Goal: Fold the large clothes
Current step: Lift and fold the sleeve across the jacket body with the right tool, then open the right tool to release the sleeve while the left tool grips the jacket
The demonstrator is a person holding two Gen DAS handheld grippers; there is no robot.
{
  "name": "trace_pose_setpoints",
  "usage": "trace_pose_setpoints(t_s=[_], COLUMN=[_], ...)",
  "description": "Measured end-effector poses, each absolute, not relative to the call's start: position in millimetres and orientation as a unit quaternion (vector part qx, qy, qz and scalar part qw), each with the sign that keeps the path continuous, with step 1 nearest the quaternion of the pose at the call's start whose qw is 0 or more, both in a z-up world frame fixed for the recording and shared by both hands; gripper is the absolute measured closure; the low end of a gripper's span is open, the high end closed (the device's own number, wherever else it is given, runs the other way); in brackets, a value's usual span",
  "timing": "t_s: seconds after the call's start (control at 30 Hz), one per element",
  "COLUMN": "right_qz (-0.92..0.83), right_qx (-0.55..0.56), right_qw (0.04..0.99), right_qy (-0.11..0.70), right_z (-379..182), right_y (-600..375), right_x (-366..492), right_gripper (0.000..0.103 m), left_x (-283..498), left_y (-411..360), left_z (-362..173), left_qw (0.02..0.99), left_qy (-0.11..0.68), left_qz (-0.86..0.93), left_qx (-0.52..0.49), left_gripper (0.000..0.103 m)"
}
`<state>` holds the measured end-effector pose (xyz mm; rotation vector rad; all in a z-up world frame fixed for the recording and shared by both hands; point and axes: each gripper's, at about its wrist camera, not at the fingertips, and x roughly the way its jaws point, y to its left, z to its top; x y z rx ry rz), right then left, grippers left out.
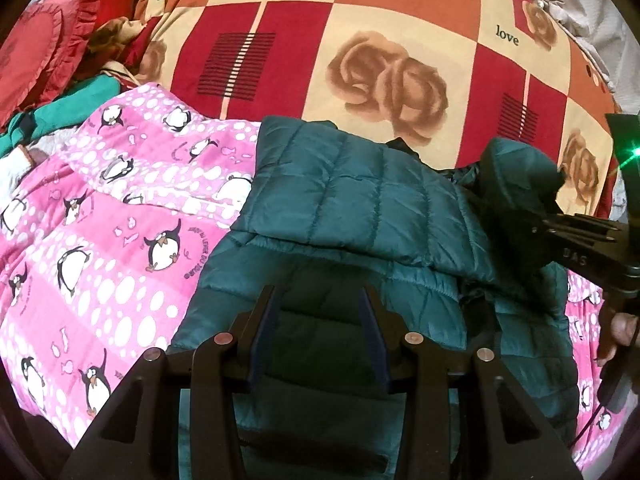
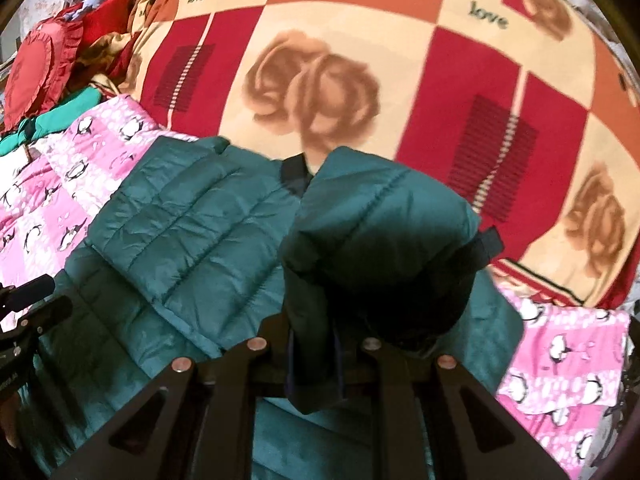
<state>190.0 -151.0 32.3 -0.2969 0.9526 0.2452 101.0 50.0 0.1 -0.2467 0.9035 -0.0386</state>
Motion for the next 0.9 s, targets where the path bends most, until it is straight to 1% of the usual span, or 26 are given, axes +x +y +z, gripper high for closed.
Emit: trace_pose_setpoints(t_s=[0.1, 0.13, 0.2, 0.27, 0.33, 0.43, 0.53, 0.6, 0.7, 0.73, 0.83, 0.9], right_qz=[0.138, 0.147, 0.166, 0.180, 0.187, 0.188, 0.188, 0.188, 0.190, 0.187, 0.174, 0.166], right_qx=[-0.113, -0.099, -0.069, -0.043, -0.018, 0.018, 0.048, 0.061, 0.076, 0.077, 0.075, 0.075], right_qw=[0.869, 0.869, 0.871, 0.874, 0.878, 0.882, 0.885, 0.886, 0.889, 0.889, 0.887, 0.886], right_qy=[0.461, 0.462, 0.458, 0.449, 0.439, 0.432, 0.424, 0.419, 0.411, 0.411, 0.421, 0.426], right_z=[27, 28, 34, 42, 52, 62, 66, 68, 68, 68, 61, 55], right_y=[-150, -151, -155, -161, -172, -190, -208, -218, -231, -233, -242, -248], right_x=[195, 196, 196, 196, 193, 191, 187, 183, 180, 180, 182, 184], right_gripper=[0.082, 0.075, 0.067, 0.064, 0.058, 0.056, 0.048, 0.045, 0.042, 0.039, 0.038, 0.038], left_x=[103, 103, 103, 104, 105, 108, 113, 118, 125, 129, 133, 138], left_y=[49, 48, 48, 46, 45, 41, 33, 25, 19, 18, 18, 18], left_z=[-2, -3, -3, -2, -2, 2, 11, 17, 22, 23, 26, 29], left_qw=[0.891, 0.891, 0.892, 0.892, 0.893, 0.893, 0.896, 0.896, 0.894, 0.893, 0.892, 0.892], left_qy=[0.437, 0.438, 0.437, 0.436, 0.435, 0.430, 0.419, 0.414, 0.411, 0.411, 0.409, 0.405], left_qz=[-0.018, -0.017, -0.018, -0.020, -0.022, -0.039, -0.058, -0.072, -0.085, -0.087, -0.086, -0.087], left_qx=[-0.118, -0.117, -0.116, -0.116, -0.117, -0.130, -0.137, -0.142, -0.157, -0.161, -0.171, -0.179], left_gripper=[0.085, 0.085, 0.085, 0.085, 0.085, 0.085, 0.084, 0.076, 0.074, 0.074, 0.073, 0.071])
